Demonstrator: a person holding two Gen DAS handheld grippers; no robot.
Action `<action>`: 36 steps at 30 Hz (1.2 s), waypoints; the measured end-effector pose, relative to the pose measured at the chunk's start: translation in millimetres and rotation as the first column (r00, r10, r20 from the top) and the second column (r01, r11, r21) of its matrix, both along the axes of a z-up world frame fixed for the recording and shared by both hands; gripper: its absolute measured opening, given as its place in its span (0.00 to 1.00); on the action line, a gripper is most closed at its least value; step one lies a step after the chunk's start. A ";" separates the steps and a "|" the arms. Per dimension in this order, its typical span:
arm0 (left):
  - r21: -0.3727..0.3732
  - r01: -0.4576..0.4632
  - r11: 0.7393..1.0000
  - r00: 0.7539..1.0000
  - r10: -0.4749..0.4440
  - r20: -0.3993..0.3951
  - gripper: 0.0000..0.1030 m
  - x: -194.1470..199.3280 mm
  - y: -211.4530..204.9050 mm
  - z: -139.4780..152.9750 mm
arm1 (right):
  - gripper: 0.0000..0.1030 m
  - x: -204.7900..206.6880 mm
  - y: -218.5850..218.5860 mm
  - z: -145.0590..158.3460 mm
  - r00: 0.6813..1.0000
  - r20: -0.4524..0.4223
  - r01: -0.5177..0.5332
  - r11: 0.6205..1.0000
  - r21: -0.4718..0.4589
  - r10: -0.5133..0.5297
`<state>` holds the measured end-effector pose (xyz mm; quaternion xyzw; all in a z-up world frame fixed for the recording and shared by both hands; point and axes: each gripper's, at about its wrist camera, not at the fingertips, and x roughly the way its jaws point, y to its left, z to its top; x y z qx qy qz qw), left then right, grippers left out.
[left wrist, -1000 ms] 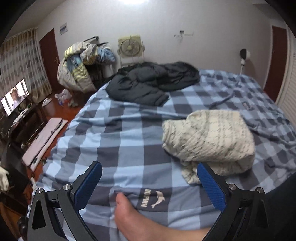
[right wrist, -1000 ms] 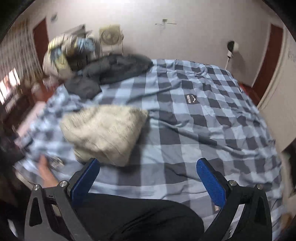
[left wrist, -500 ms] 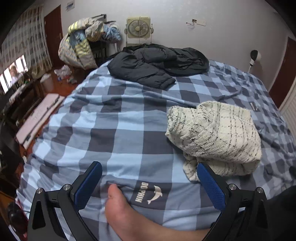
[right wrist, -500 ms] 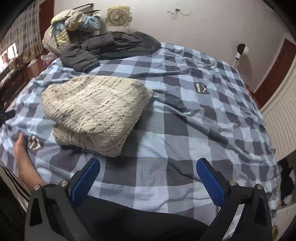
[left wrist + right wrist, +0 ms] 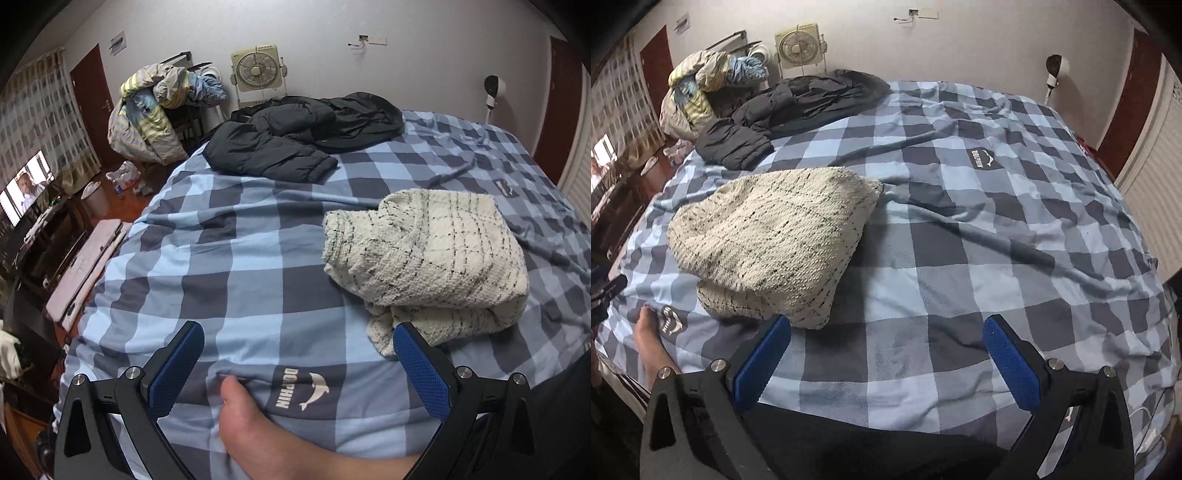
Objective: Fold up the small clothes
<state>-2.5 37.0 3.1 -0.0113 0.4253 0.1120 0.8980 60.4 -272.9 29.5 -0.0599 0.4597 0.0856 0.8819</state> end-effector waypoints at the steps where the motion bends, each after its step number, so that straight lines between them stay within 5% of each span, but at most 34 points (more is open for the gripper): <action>1: -0.001 0.001 1.000 1.000 -0.001 -0.003 1.00 0.6 0.0 -0.4 | 0.99 -0.5 1.6 -0.2 1.000 0.001 -0.005 1.000 -0.008 0.005; 36: 0.065 0.077 0.995 0.997 -0.078 0.002 1.00 -1.2 -19.9 -1.4 | 0.99 -4.4 6.9 -3.4 1.000 -0.022 -0.019 0.998 -0.060 0.018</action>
